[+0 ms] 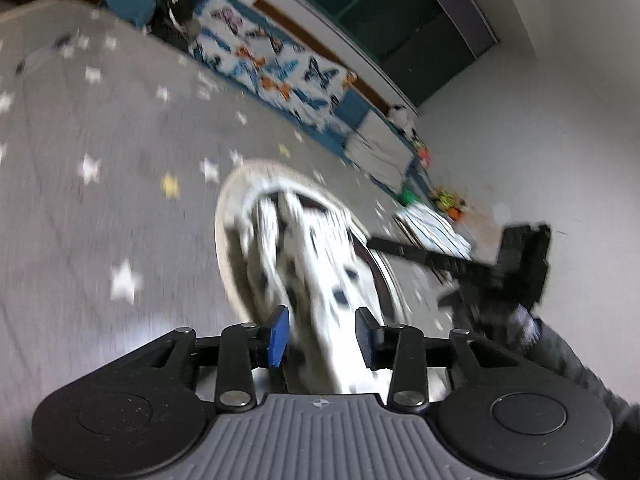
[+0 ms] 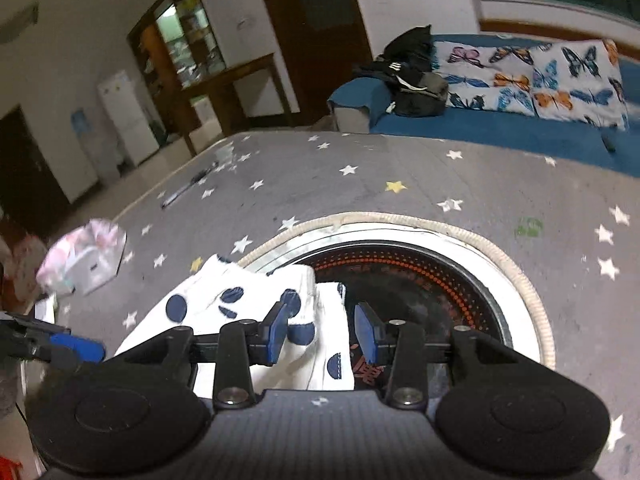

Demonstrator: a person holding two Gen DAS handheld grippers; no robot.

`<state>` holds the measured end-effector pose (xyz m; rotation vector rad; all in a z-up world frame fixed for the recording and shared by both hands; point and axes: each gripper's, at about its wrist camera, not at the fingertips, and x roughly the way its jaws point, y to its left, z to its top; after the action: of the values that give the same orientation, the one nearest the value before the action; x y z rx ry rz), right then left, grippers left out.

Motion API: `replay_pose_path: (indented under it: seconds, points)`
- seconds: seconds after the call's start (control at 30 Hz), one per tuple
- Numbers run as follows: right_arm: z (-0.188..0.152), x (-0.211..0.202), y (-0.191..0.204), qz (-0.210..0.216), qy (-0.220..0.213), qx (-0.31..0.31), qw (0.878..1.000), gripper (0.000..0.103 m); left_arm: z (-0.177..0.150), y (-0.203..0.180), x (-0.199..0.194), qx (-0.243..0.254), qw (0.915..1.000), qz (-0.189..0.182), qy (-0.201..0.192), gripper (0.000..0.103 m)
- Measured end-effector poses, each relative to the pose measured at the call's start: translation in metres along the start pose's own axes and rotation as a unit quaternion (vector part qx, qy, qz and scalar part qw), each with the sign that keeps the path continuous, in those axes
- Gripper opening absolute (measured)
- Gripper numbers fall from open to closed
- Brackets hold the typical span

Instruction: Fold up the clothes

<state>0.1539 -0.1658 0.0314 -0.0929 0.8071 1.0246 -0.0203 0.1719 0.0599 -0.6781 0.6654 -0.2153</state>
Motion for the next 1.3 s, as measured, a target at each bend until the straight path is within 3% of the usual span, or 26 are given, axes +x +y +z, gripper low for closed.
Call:
replay_pose_path:
  seconds: [0.13,0.33,0.4,0.43,0.47,0.57,0.63,0.73,0.9,1.03,1.3]
  points:
    - [-0.002,0.009,-0.001,0.016,0.002,0.016,1.000,0.038,0.013,-0.014,0.013,0.035,0.9985,0.040,-0.011,0.047]
    - [-0.003,0.027,-0.001,0.028,0.011,0.031,0.999,0.038,0.022,-0.023,0.049,0.078,0.9940,0.076,-0.008,0.044]
    - [-0.003,0.032,-0.003,0.034,0.013,0.040,0.999,0.037,0.023,-0.024,0.056,0.085,0.9927,0.085,-0.007,0.031]
    - [-0.003,0.034,-0.004,0.037,0.014,0.043,0.998,0.031,0.023,-0.024,0.056,0.085,0.9926,0.087,-0.008,0.018]
    - [-0.003,0.035,-0.003,0.039,0.015,0.044,0.998,0.021,0.023,-0.023,0.056,0.084,0.9924,0.089,-0.009,0.015]
    - [-0.001,0.035,0.005,0.019,0.003,0.022,1.000,0.020,0.022,-0.020,0.056,0.083,0.9919,0.095,-0.010,0.008]
    - [0.000,0.036,0.009,0.021,-0.002,0.014,1.000,0.020,0.021,-0.019,0.057,0.082,0.9916,0.100,-0.012,0.008]
    - [0.001,0.036,0.006,0.022,0.001,0.021,1.000,0.028,0.021,-0.016,0.057,0.080,0.9911,0.106,-0.013,0.008]
    - [-0.003,0.008,0.006,0.010,-0.010,0.016,1.000,0.028,0.019,-0.012,0.058,0.077,0.9901,0.116,-0.016,0.008]
    - [-0.018,-0.009,0.010,0.013,0.012,0.004,1.000,0.028,0.018,-0.009,0.058,0.075,0.9892,0.125,-0.018,0.008]
    - [-0.045,-0.001,0.015,0.033,0.023,0.024,0.999,0.027,0.018,-0.009,0.061,0.070,0.9881,0.136,-0.018,0.008]
